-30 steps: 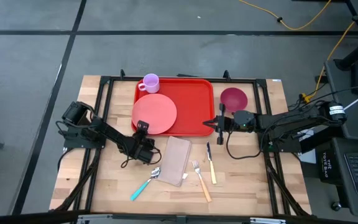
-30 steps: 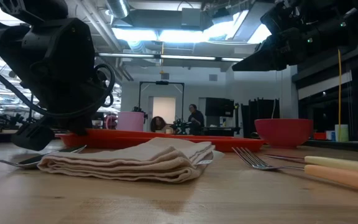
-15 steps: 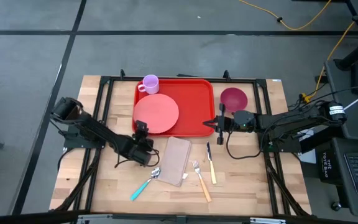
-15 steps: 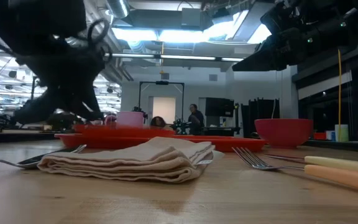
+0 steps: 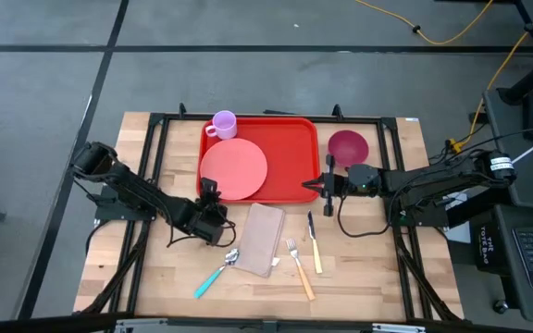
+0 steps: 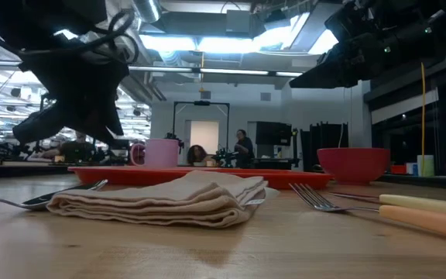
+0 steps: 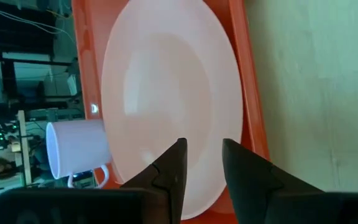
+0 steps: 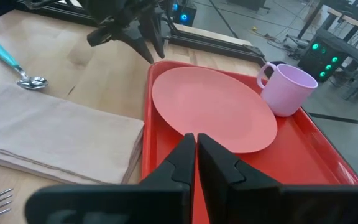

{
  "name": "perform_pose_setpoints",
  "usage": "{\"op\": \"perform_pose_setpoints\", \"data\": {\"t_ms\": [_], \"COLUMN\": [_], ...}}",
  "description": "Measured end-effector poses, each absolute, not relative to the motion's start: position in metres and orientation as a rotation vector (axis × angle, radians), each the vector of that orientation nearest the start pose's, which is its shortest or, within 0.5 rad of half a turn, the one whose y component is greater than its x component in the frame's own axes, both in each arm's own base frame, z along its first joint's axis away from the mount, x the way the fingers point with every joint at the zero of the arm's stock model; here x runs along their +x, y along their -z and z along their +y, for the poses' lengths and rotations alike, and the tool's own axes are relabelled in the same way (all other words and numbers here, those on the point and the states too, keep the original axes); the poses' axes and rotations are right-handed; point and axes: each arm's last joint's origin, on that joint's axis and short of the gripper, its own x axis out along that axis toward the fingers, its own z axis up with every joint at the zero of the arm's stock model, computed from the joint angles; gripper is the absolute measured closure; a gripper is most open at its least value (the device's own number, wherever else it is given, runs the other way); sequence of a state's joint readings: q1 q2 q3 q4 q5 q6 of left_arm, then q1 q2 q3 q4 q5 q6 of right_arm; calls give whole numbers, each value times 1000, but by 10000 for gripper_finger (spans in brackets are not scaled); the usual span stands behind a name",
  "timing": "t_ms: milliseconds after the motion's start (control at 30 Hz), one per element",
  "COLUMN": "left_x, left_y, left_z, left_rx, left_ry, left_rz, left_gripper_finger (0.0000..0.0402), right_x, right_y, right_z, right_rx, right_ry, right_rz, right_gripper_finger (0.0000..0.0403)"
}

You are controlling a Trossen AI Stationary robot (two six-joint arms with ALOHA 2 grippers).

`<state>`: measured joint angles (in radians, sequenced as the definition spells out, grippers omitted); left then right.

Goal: Set up tray
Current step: Put the pink bowl on top of the light orange plate

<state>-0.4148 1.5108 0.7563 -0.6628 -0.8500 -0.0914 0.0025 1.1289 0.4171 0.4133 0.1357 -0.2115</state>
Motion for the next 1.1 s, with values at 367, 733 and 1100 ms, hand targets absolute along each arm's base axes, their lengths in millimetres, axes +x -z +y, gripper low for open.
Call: {"op": "perform_pose_setpoints", "data": {"t_ms": [367,733,1100], "left_x": [205,165,152], "left_y": [-203,-186,-183], "left_z": [-82,-75,-51], "left_rx": [533,413,334], "left_ry": [-444,-363,-113], "left_rz": [881,608,468], "left_gripper_finger": [324,397,399], "right_x": [224,224,228], "right_y": [-199,-200,-211], "right_z": [-3,-4,-10], "right_rx": [-234,-239,-197], "right_ry": [101,124,346], "right_rz": [311,304,389], "right_gripper_finger": [380,380,380]}}
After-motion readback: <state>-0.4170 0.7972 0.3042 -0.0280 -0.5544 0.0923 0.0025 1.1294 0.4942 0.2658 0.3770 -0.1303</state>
